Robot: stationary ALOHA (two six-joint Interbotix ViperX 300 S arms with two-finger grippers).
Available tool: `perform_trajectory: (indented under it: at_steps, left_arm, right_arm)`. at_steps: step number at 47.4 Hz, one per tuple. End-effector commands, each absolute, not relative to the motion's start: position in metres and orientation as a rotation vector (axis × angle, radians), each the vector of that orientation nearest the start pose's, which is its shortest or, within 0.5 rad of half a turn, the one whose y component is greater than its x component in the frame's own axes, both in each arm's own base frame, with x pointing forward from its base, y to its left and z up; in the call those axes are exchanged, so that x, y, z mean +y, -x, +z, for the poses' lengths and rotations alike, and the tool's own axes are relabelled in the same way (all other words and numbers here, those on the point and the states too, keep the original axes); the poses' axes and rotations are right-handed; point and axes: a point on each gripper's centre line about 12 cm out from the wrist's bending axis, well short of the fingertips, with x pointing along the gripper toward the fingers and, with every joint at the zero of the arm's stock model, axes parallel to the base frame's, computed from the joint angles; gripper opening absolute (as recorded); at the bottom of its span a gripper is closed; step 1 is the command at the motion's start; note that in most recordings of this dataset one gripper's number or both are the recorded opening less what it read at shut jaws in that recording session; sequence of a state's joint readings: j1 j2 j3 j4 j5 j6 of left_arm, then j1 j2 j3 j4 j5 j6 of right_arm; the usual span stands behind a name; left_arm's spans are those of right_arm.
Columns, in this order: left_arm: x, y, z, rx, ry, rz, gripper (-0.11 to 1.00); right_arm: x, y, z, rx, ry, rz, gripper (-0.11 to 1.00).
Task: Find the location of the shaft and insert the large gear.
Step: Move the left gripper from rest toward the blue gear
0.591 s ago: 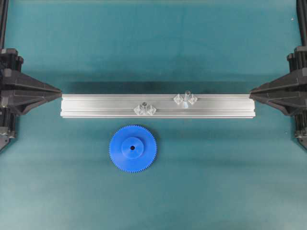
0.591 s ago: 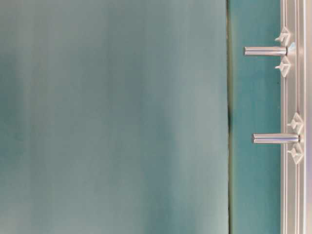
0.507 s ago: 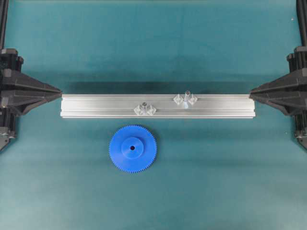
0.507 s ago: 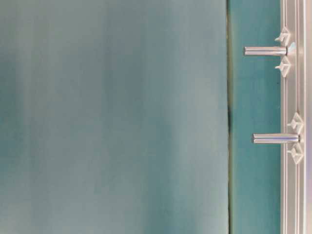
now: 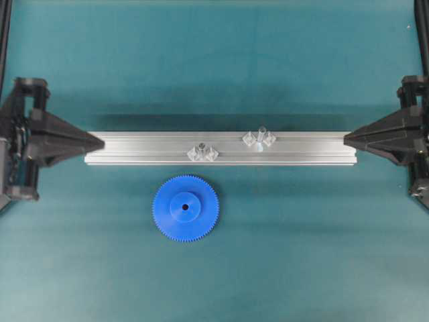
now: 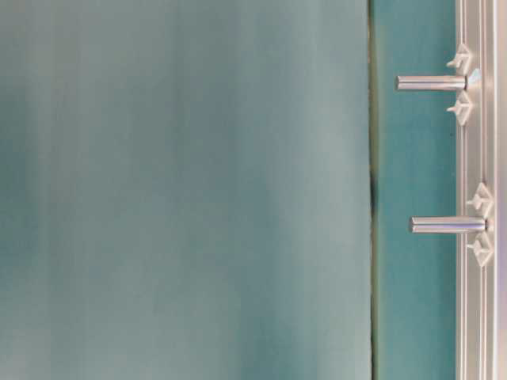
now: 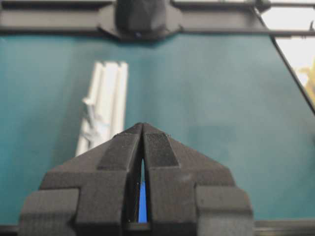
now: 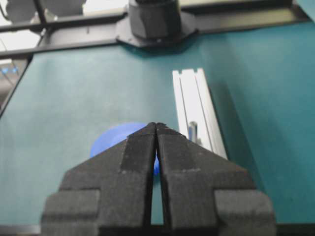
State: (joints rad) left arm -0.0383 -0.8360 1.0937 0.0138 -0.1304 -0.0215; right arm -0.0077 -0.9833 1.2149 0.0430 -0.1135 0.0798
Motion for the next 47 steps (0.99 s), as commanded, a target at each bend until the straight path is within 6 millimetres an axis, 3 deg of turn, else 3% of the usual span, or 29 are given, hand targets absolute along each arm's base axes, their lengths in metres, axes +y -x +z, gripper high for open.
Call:
perform_trajectory:
  at_steps: [1,32,47]
  left_arm:
    - [-0.014,-0.233,0.289,0.148,0.010,-0.060,0.00]
    - [-0.029,-0.296,0.261,0.417,0.021,-0.086,0.00]
    - [-0.030,-0.308,0.254,0.485,0.050,-0.077,0.00]
  right_arm:
    - [-0.002,-0.195,0.262,0.131,-0.133,-0.022,0.03]
    - [-0.002,-0.209,0.241,0.335,-0.136,-0.032,0.03]
    - [-0.005,-0.211,0.231,0.389,-0.140,-0.047,0.03]
